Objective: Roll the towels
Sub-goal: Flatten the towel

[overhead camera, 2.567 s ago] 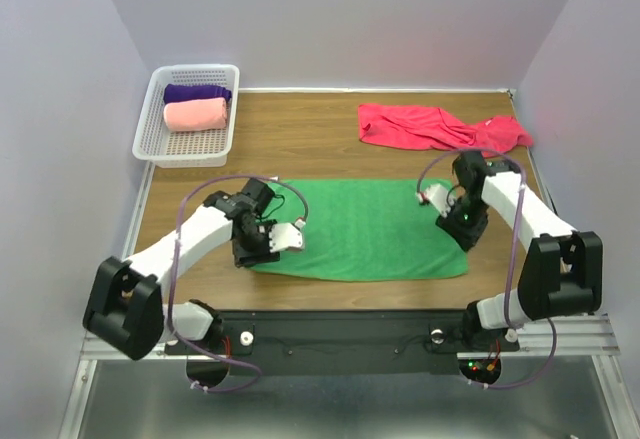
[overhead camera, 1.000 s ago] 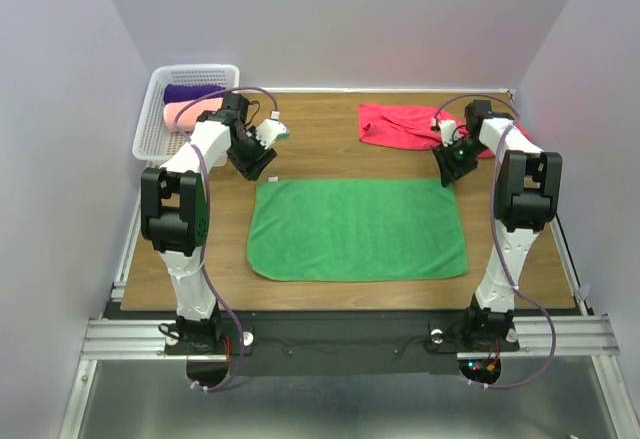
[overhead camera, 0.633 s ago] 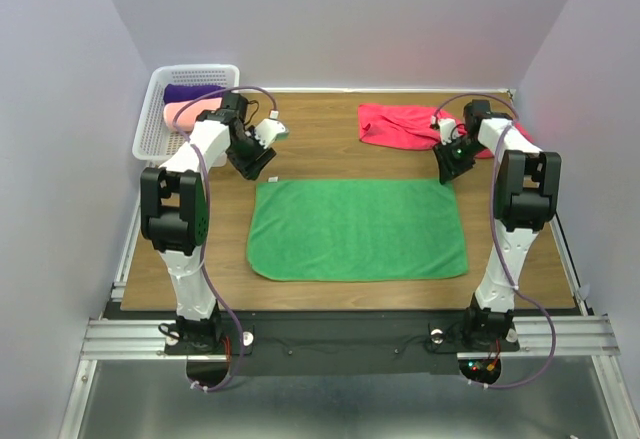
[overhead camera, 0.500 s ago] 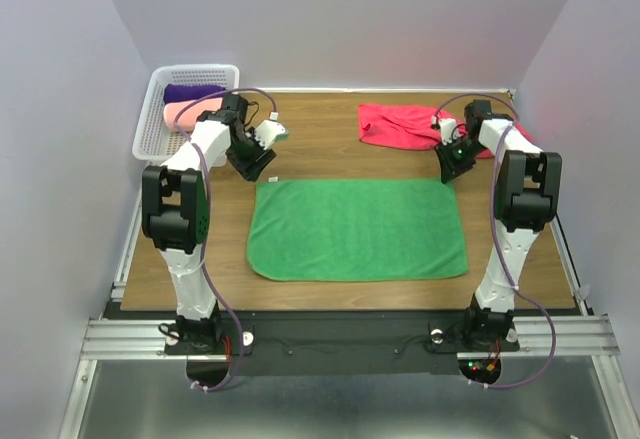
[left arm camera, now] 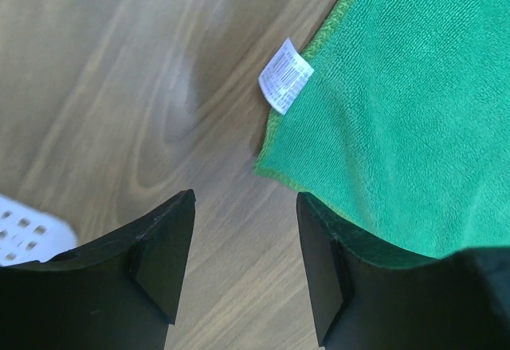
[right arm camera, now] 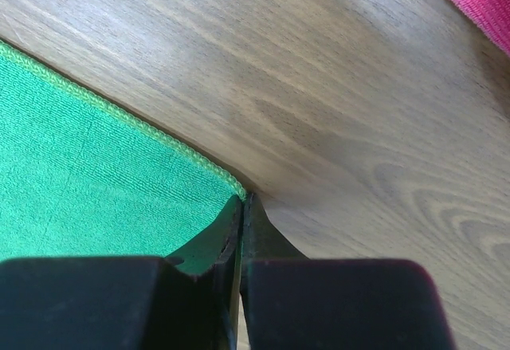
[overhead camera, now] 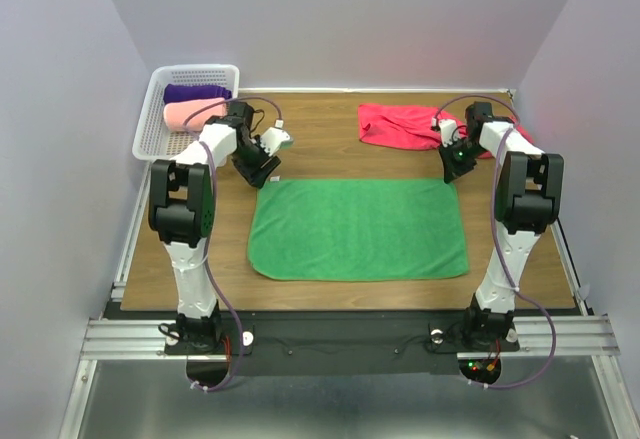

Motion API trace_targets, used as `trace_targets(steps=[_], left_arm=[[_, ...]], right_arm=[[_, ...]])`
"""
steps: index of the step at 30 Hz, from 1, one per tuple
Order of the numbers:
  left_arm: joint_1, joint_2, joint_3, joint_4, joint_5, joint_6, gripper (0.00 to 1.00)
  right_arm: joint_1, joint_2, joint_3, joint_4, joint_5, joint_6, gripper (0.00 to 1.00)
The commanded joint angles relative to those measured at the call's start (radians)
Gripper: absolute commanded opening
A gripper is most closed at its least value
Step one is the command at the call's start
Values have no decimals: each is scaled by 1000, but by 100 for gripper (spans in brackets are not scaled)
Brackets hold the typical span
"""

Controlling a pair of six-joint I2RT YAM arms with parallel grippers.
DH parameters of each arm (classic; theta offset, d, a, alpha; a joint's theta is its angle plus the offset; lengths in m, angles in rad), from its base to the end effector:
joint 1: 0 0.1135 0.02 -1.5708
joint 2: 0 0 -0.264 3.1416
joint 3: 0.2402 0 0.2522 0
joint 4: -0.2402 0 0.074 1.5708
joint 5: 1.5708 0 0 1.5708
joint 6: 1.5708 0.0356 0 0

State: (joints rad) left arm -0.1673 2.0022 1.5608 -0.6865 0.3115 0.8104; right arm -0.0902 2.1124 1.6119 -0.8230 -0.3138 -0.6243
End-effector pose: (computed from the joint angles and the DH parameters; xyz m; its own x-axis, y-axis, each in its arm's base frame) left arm 0.4160 -0.0813 0.2054 -0.4053 0.7679 -0.4960 0.8440 0.5228 0.1197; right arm 0.4255 -0.0274 0.1702 -0.7896 -0.4868 -0.3735 -0.5560 0.8252 0.0997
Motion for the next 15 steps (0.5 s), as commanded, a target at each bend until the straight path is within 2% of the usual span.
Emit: trace_targets(steps=[1,8,14,15], left_arm=[[-8,27,-21,13,5,16,65],[-21,75,16,21,3,27,59],[-21,84,41,-8,44,56,47],[-21,81,41,-11,50,62,42]], right_arm=[[4,11,-27,-22,-5,-15,1],[6,-3,-41,-24,-19,-23,1],[6,-5,-33,-27,-15,-25,1],[4,-3,-30,-25,-13,-25,0]])
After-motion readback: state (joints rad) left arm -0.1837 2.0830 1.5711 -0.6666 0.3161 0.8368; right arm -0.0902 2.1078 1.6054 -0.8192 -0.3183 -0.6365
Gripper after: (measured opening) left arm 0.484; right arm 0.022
